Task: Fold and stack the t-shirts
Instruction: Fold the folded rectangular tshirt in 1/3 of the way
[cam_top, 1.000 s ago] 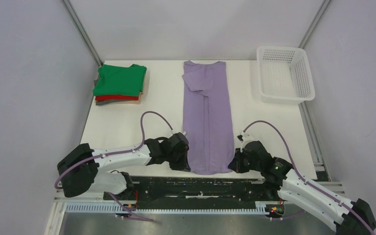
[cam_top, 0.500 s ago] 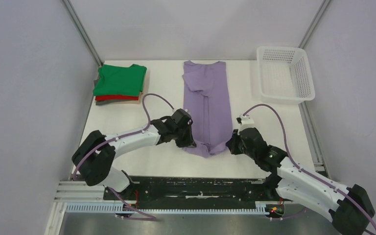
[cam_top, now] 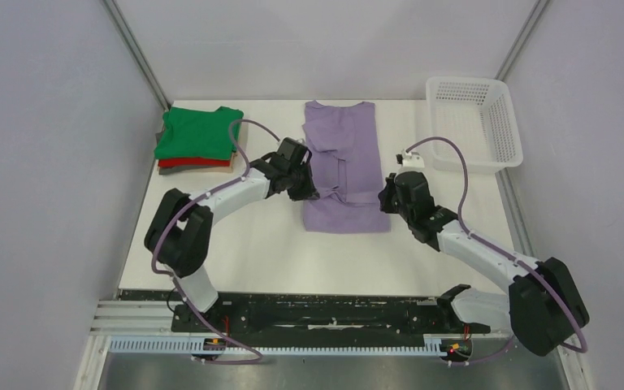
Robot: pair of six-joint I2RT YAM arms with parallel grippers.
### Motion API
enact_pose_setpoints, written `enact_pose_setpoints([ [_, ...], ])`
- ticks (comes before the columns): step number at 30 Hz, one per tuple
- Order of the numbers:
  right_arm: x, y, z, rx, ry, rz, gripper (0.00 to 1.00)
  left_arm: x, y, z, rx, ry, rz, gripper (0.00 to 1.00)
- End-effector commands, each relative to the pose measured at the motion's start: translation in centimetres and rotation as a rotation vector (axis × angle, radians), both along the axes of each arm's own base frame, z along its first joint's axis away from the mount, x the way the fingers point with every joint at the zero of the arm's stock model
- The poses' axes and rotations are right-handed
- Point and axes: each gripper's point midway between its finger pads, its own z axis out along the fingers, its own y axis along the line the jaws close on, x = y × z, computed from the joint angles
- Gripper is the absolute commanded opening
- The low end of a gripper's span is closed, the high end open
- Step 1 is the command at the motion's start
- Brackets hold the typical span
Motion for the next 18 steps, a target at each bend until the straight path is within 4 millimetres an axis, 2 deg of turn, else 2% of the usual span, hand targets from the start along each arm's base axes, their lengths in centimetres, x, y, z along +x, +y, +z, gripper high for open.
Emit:
enact_pose_setpoints([
  [1,4.0,1.5,3.8,0.035,-0.123,0.033,0.0,4.2,0.3,1.3,0.057,-0.084,-0.027,0.02],
  [7,7.3,0.4,3.4,0.005,-0.118,-0.008,0.0,7.6,0.9,0.6,0.067,-0.08,0.009,0.03],
  [9,8.4,0.4,3.3,0.011,-0.118,-0.006,0.0,8.6,0.9,0.5,0.061,-0.081,0.013,0.06],
  [18,12.1,0.6,0.9,0.032,-0.058,0.021,0.0,11.9,0.8,-0.7,0.049,-0.064,0.02,0.12],
])
